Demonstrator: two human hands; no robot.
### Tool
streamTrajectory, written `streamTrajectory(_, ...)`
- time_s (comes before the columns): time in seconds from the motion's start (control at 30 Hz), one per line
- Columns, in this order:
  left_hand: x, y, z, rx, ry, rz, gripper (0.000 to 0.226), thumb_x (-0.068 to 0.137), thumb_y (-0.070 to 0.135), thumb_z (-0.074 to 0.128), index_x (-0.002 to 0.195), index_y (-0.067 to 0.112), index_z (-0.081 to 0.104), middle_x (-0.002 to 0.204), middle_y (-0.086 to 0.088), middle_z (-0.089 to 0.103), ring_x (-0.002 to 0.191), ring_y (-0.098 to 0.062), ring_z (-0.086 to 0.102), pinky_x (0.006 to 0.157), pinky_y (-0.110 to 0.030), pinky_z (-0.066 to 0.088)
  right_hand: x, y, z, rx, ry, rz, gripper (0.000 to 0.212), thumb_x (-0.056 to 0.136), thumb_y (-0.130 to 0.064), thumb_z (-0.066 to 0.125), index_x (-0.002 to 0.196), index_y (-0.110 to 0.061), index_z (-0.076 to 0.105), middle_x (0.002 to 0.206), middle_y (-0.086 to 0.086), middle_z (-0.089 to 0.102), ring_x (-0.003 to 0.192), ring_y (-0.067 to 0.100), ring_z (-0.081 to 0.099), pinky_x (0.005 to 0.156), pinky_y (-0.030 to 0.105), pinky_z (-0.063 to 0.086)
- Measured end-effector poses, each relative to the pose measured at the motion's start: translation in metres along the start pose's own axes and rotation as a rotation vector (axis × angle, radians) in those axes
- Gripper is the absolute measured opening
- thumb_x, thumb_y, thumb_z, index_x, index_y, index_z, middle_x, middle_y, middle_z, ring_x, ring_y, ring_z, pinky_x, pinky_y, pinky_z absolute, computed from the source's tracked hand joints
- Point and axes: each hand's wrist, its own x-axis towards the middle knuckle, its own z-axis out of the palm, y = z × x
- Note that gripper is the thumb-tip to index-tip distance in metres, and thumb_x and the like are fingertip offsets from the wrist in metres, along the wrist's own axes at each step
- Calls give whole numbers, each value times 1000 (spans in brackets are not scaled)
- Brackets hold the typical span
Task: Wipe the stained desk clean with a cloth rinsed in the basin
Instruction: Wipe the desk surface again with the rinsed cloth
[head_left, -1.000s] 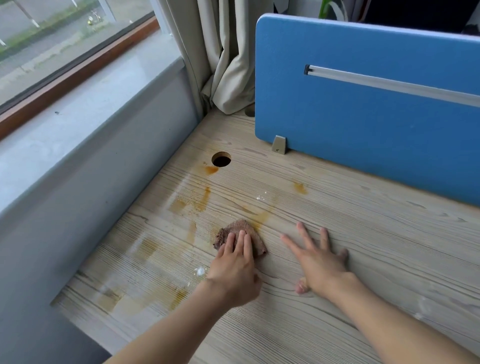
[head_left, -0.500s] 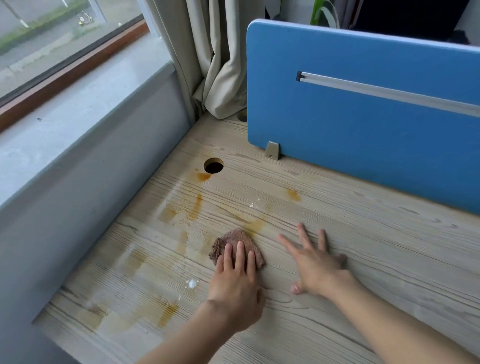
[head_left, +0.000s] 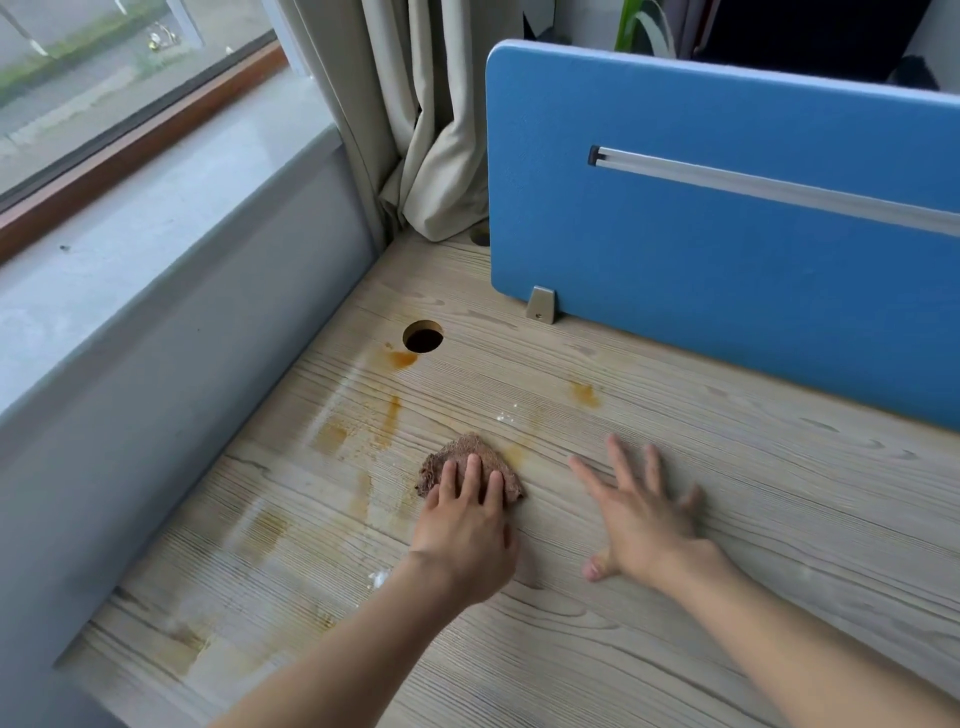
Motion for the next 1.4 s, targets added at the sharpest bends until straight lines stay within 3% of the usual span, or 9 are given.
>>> streamTrajectory(0.27, 2, -4, 1, 17, 5, 64, 71, 101, 45, 28, 159, 20, -2, 166, -9, -14, 151, -33, -16, 125, -45, 1, 4, -3, -7, 5, -29, 64, 123, 77, -53, 79, 150, -50, -20, 160, 5, -34, 147, 50, -14, 103, 72, 34)
streamTrajectory(0.7, 22, 4, -8, 12, 26, 48, 72, 99, 44, 28, 159, 17, -2, 165, -11, -14, 151, -36, -16, 125, -47, 2, 8, -2, -5, 22, -21, 53, 124, 77, -49, 80, 151, -50, -19, 160, 6, -34, 147, 51, -15, 103, 75, 31)
streamTrajectory(0.87, 9, 2, 0, 42, -10, 103, 73, 99, 44, 30, 159, 20, -2, 165, -9, -15, 150, -35, -18, 125, -48, 2, 12, 11, -14, 50, 55, 37, 124, 72, -55, 82, 151, -49, -14, 163, 2, -25, 149, 45, -5, 105, 69, 33)
streamTrajectory(0.97, 28, -2, -12, 9, 31, 83, 71, 99, 44, 31, 160, 21, 1, 166, -10, -11, 152, -35, -13, 125, -47, 4, 18, 20, -19, 72, 66, 73, 123, 75, -54, 80, 151, -50, -16, 162, 1, -29, 150, 43, -13, 106, 74, 26)
streamTrajectory(1.13, 18, 9, -4, 34, 22, 122, 74, 98, 45, 31, 159, 18, 0, 166, -11, -13, 151, -37, -17, 124, -49, 2, 22, 19, -17, 96, 47, 112, 118, 78, -50, 80, 152, -51, -12, 163, 3, -25, 149, 44, -11, 102, 70, 34)
streamTrajectory(1.4, 33, 16, -18, 46, 18, 96, 79, 97, 51, 32, 159, 17, -2, 165, -13, -15, 150, -38, -16, 124, -49, 2, 24, 21, -14, 119, 39, 109, 115, 78, -48, 80, 151, -52, -10, 163, 2, -25, 149, 44, -13, 103, 71, 31)
